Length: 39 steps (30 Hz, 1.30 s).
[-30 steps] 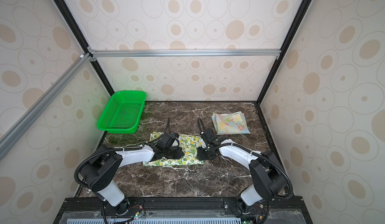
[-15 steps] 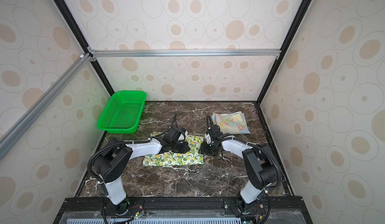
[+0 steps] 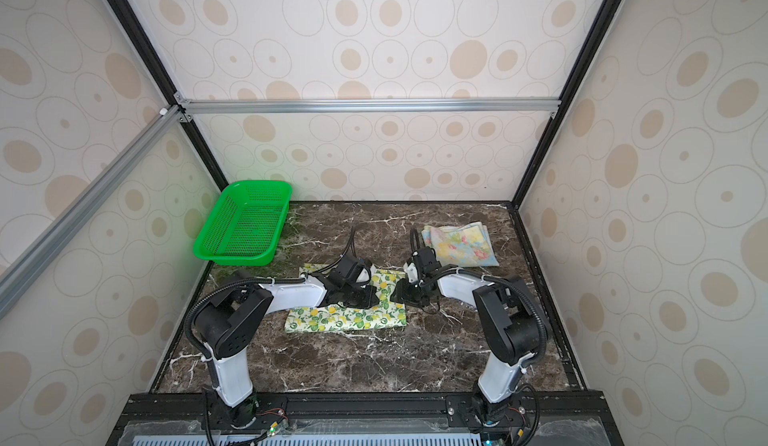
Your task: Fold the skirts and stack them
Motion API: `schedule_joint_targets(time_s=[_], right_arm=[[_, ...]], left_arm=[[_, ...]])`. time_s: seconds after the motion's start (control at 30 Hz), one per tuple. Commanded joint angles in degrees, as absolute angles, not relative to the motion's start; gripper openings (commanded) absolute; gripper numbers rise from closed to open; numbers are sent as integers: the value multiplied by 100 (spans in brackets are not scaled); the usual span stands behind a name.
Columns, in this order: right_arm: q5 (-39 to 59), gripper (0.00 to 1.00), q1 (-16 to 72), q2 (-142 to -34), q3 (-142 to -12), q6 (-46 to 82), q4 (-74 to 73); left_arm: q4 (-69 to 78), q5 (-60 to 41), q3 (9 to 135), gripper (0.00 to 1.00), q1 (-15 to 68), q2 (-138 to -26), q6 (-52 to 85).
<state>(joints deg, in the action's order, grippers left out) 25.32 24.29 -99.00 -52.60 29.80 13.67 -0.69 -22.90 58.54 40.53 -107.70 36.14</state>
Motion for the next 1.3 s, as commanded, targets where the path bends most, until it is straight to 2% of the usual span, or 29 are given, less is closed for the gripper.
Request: schedule_joint_targets(time_s=[0.0,0.1,0.3,0.43,0.47,0.6,0.63,0.9,1.27], right_arm=[[2157,50,2395,-10176,-5168,3053,1603],[2168,49,2395,-10232,-5185,3058,1578],[2478,35,2386,-10446,-5167,3166,1246],[2549,32,2401,-10494,-5166,3215,1135],[2553,28,2402,-10507,-5168,3223,1121],[2550,3,2410,-10571,-5203,3222,1107],[2549,0,2403,-10536,-5203,3219,1097],[2077,0,2400,-9983,-5789,2614,2365],[1179,0,2405,-9347,-6806,1812,4363]], left_arm=[[-273,-2339,5977,5,4082,-10915,3497],[-273,-2351,5969,4,4080,-10925,3498],[-177,-2373,5908,3,4079,-10937,3553],[-63,-2410,5862,2,4079,-10953,3621],[-36,-2420,5855,2,4084,-10960,3628],[0,-2419,5871,1,4081,-10978,3643],[0,-2415,5884,1,4082,-10962,3644],[-514,-1942,6041,0,3983,-10618,3291],[-589,-1572,5384,0,3290,-9786,2966]])
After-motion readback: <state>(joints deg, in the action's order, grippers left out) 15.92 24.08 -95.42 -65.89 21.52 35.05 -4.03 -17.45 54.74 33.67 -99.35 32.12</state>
